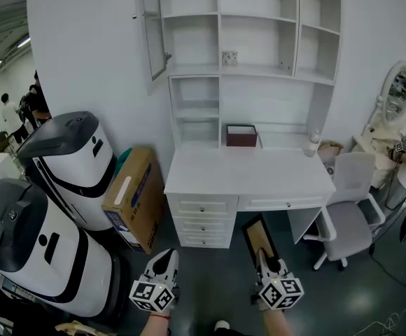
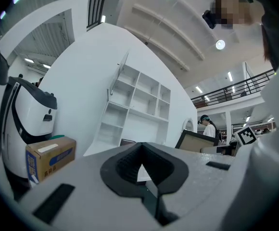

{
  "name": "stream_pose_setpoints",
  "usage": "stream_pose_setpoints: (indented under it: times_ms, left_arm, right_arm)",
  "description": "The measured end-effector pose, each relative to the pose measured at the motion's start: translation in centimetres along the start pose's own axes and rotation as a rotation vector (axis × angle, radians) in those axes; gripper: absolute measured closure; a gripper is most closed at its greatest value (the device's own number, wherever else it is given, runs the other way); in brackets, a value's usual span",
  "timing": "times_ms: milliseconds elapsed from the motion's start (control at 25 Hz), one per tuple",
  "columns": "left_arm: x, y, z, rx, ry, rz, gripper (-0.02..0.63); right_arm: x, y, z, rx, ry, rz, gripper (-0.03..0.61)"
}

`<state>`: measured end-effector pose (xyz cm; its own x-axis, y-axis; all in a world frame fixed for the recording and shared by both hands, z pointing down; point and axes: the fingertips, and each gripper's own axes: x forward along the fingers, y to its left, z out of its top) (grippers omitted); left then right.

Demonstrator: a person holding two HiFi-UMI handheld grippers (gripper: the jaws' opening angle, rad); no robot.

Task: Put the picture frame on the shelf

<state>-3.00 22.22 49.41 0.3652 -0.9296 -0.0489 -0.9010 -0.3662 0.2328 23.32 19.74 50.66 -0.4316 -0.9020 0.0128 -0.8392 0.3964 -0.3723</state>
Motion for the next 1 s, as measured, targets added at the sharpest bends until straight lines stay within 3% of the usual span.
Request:
stream_pose_setpoints:
  times_ms: [480,720,1000]
  left_arm:
    - [7.1,0.0,-1.5,-0.001,0.004,-0.003,0.611]
    - [10.5,2.7,-1.9,-0.011,0.012,0.002,0.611]
    - [18.1,6.8,-0.5,0.007,-0.003,-0.049,0.611]
  right_arm:
    - [5.4,-3.9,0.7,0.027,0.009,0.057,0.568]
    - [9.2,-5.1,0.5,0.033,0.012,0.042,0.568]
    - [16.9,-6.3,1.4,0.038,-0.004,0.015,0.568]
